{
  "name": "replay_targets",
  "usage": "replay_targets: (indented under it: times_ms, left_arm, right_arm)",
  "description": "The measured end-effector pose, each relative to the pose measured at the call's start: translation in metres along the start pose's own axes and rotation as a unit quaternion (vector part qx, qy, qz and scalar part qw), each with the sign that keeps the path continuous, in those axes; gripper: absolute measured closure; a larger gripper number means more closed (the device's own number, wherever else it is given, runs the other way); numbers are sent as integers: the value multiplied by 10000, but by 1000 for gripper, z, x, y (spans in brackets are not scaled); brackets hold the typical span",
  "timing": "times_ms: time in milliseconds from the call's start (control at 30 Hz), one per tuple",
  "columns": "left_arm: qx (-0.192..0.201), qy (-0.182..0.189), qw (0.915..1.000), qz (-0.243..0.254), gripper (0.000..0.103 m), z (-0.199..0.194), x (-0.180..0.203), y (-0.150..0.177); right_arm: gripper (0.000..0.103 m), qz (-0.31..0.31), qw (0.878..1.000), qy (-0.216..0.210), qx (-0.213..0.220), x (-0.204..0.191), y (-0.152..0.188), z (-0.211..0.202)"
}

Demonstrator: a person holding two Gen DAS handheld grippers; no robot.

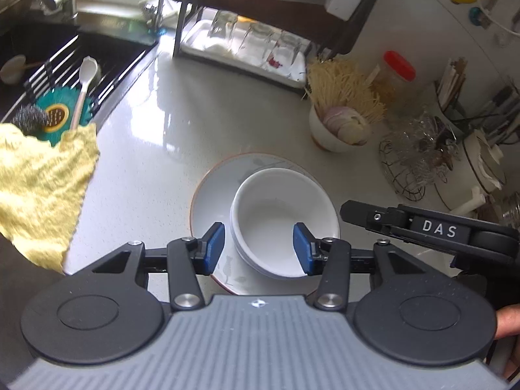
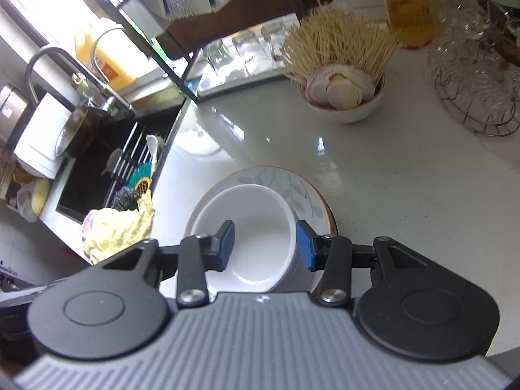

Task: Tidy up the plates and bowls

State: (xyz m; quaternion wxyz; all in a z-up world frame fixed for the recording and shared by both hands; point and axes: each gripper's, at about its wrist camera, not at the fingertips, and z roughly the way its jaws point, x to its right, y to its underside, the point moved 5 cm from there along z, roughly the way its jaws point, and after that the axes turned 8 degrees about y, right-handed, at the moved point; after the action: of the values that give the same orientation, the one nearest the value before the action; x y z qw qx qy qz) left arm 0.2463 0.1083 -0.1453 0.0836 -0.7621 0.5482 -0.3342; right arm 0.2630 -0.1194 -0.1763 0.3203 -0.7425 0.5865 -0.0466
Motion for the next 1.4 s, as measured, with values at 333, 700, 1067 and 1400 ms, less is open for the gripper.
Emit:
replay_targets:
  times_ms: [333, 700, 1067, 1400]
  left_arm:
    - [23, 305, 9967, 753, 51, -45, 2, 23]
    - [391, 291, 9918, 1184, 51, -90, 32, 49]
    - [730, 94, 9906, 1152, 51, -136, 69, 99]
    - [908, -102, 9896, 1115, 51, -177, 92, 155]
  right_arm:
    - [58, 261, 9973, 268, 626, -14, 48, -52]
    - [58, 262, 9924, 292, 1167, -15, 77, -104]
    - [58, -97, 9884, 81, 1512, -4, 113, -159]
    - [58, -244, 9858, 24, 1661, 10, 153, -200]
